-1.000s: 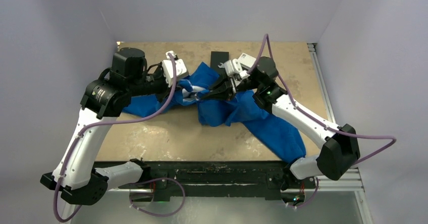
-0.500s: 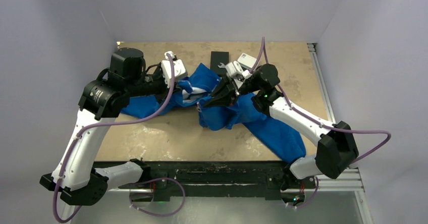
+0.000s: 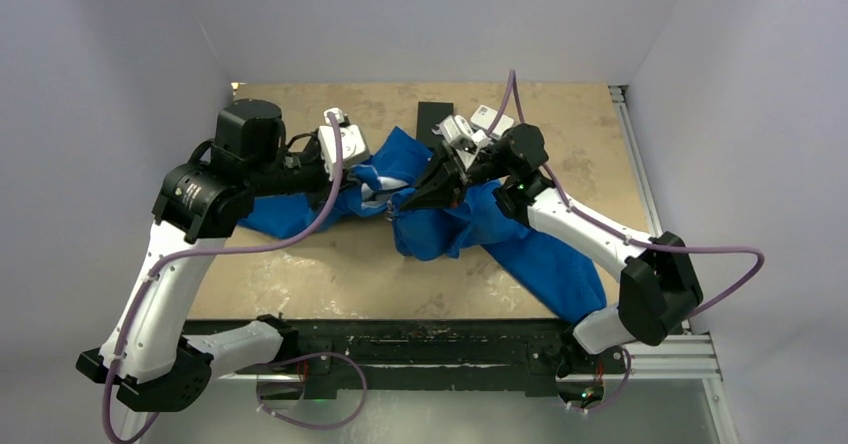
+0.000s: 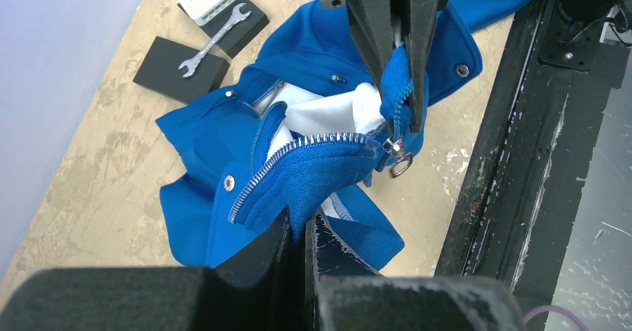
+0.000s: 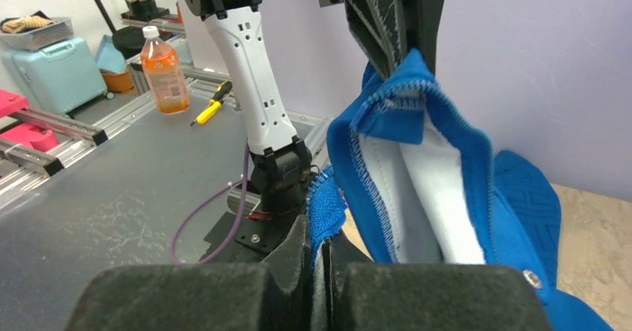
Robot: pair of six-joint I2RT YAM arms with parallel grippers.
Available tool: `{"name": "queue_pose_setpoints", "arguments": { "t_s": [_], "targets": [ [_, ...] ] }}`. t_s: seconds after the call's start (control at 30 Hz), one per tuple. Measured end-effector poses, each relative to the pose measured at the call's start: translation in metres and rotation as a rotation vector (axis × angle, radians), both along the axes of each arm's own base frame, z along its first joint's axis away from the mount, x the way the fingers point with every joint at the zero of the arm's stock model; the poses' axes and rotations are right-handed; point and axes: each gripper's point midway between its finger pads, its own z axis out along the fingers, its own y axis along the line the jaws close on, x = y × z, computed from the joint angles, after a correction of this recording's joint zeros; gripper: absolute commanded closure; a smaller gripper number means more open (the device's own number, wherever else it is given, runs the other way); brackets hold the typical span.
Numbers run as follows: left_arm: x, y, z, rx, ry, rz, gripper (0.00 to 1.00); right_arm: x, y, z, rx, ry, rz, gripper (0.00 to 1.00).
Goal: Zip up the jacket
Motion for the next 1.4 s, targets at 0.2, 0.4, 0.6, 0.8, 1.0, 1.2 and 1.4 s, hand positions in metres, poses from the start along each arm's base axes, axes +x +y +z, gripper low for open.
{"name": "queue_pose_setpoints", "arguments": {
  "t_s": [0.2,0.4,0.6,0.8,1.0,1.2,1.4],
  "targets": [
    [-0.004,0.0,-0.012,0.021,0.026,-0.025,1.0,-0.001,-0.001,0.006,0.012,-0.01,0.006,1.0],
    [-0.006,0.0,-0.016,0.027,0.033,-0.038,1.0,-0.004,-0.002,0.011,0.023,-0.013,0.018,1.0],
    [-0.007,0.0,-0.015,0.027,0.032,-0.038,1.0,-0.003,-0.001,0.01,0.02,0.005,0.023,1.0],
    [-0.008,0.001,-0.018,0.03,0.034,-0.037,1.0,-0.001,0.001,0.009,0.014,0.018,0.024,1.0],
    [-0.008,0.001,-0.022,0.036,0.041,-0.036,1.0,-0.002,0.001,0.01,0.015,0.019,0.025,1.0],
    [-0.007,0.001,-0.021,0.035,0.038,-0.036,1.0,-0.002,0.002,0.012,0.018,0.018,0.032,1.0],
    [-0.007,0.001,-0.021,0.034,0.035,-0.036,1.0,-0.002,0.005,0.008,0.009,0.04,0.054,1.0]
  ]
}}
